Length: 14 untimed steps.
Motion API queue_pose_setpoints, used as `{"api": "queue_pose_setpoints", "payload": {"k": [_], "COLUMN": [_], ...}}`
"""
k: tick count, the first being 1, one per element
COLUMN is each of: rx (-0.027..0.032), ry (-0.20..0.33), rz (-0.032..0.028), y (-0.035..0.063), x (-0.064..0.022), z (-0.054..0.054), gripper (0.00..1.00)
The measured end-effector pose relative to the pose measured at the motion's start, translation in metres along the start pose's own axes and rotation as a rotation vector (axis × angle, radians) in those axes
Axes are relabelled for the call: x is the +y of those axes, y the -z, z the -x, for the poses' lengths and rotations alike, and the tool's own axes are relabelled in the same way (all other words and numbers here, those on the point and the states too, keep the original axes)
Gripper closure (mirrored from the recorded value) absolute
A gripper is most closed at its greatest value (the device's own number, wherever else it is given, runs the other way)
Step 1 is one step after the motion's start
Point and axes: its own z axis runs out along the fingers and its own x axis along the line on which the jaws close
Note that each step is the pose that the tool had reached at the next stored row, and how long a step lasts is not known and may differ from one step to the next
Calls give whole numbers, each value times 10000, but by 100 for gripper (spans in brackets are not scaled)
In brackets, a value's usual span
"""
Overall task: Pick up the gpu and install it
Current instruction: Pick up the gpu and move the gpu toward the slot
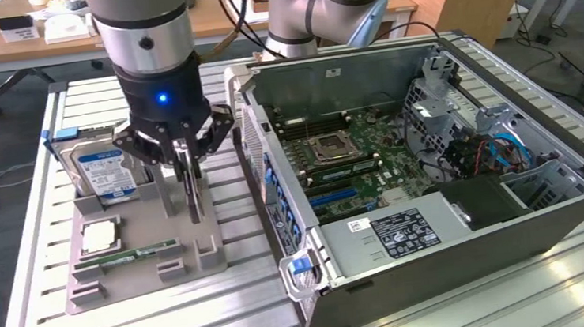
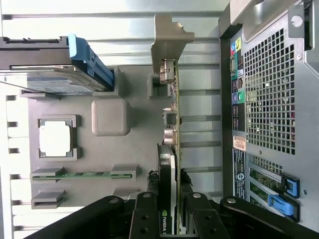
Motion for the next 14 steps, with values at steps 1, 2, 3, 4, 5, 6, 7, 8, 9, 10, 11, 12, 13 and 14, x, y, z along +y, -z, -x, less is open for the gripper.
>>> {"api": "queue_pose_setpoints", "payload": {"k": [1,2,3,4,5,6,7,8,9,10,11,12,13,14], "rx": [0,-1,-1,-1,-1,-1,-1,-1,0,0,0,-1,-1,0], "ry": [-1,-1,-1,0,0,-1,-1,-1,0,-1,0,-1,-1,0], "rz": [0,0,0,1,0,0,0,0,0,0,0,0,0,0], "y": [25,50,76,102,130,158,190,219,249,277,302,326,355,382], "x": [2,3,4,6,7,9,11,12,14,15,17,18,20,21], "z": [0,1,2,2,3,4,4,5,6,6,7,7,8,9], "gripper": [73,73,73,73,73,73,73,73,73,73,73,73,73,73]}}
